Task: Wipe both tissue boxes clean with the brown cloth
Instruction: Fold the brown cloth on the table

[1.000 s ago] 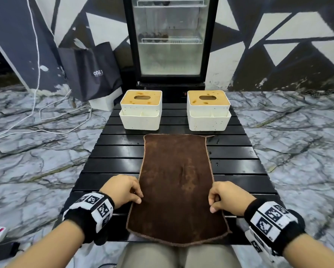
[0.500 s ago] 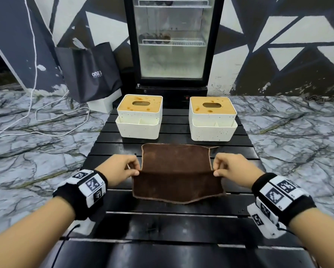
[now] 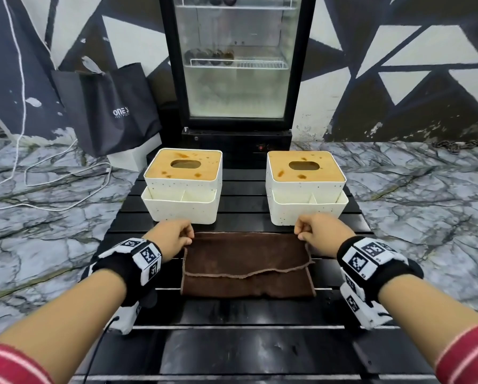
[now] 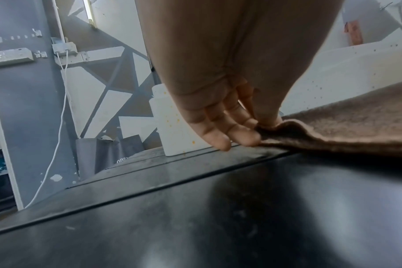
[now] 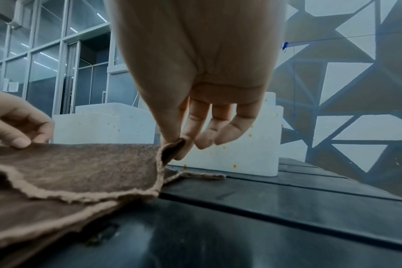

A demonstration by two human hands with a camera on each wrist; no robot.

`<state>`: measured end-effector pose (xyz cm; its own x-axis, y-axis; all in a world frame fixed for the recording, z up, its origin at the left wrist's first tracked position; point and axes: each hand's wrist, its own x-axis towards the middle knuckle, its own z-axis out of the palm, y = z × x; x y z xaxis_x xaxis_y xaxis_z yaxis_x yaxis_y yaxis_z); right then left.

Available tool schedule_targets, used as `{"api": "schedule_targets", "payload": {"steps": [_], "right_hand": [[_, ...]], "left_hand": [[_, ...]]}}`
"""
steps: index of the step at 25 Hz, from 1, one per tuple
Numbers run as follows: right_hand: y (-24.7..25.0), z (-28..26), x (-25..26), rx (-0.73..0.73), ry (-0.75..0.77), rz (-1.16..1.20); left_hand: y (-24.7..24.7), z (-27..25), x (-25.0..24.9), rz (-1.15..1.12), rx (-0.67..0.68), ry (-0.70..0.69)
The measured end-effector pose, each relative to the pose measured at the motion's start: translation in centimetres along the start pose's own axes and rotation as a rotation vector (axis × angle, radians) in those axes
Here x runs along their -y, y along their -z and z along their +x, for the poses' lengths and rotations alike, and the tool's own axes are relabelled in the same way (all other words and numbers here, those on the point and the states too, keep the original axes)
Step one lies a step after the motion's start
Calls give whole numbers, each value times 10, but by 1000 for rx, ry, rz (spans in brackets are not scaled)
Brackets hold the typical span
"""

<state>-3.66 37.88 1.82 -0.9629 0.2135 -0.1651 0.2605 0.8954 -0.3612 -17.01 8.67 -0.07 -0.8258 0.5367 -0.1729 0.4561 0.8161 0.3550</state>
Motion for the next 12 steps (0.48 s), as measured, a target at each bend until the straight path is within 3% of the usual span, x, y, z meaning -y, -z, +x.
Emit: {"api": "schedule_targets", "payload": {"steps": [12], "right_hand": [[-10,6,-1,80,-47,-45]], "left_hand": [[-3,6,2,-38,-7,1]]}}
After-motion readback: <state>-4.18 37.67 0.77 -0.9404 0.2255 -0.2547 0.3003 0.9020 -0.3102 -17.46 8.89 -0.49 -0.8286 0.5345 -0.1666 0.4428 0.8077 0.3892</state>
